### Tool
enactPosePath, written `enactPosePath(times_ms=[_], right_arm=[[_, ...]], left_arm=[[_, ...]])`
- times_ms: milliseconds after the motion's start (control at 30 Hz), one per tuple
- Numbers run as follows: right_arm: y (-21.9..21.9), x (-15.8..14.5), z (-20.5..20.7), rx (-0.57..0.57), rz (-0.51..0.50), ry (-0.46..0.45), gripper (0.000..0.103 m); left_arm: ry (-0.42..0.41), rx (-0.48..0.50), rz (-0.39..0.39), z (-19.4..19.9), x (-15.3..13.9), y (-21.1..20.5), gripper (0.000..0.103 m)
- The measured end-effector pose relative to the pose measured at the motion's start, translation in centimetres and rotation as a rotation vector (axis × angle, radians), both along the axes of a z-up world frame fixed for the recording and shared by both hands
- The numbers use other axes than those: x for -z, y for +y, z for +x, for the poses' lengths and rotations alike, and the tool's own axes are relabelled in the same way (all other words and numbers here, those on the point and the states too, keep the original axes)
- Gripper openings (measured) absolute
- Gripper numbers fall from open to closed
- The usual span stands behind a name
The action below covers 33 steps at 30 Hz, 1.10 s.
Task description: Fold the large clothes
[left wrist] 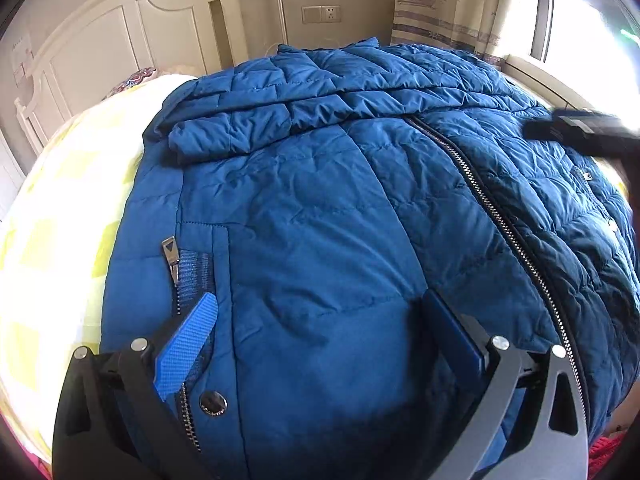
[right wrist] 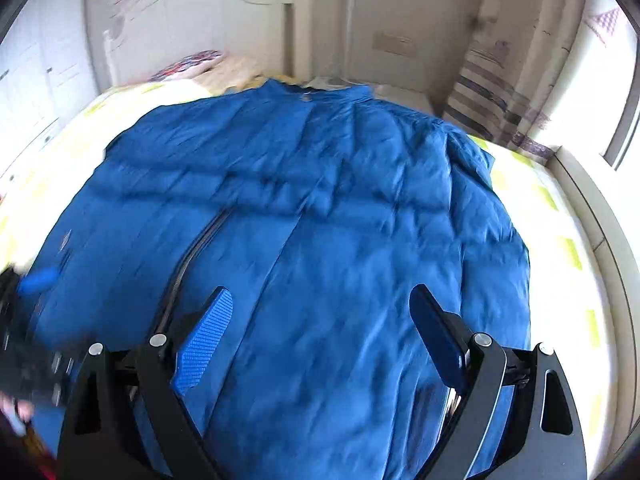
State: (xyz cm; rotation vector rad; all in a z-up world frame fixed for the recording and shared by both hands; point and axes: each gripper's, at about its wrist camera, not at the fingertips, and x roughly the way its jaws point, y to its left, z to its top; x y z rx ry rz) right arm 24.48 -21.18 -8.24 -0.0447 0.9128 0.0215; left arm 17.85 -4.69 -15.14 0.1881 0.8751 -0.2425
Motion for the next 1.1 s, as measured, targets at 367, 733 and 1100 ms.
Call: enactPosePath(times_ms=[367,733,1100], right_arm=[[-1.8,1.7,0.0,0.07,0.024,0.04,0.087],[-1.9,0.7,-13.2,-0.085,-0.032,-0.027,0.087],[-2.9,1.3,-21.8,-0.115,-0.107,-0.086,0.086]], left_arm=[[0.004,0.005,-0.013,0.2,0.0,0.0,0.101],[-0.056,-0.117,-0.116,-4.2,-1.7,7.9,0.101],[-0.03,-0.123,-0.127,-9.9,-0.5,11.3,0.101]])
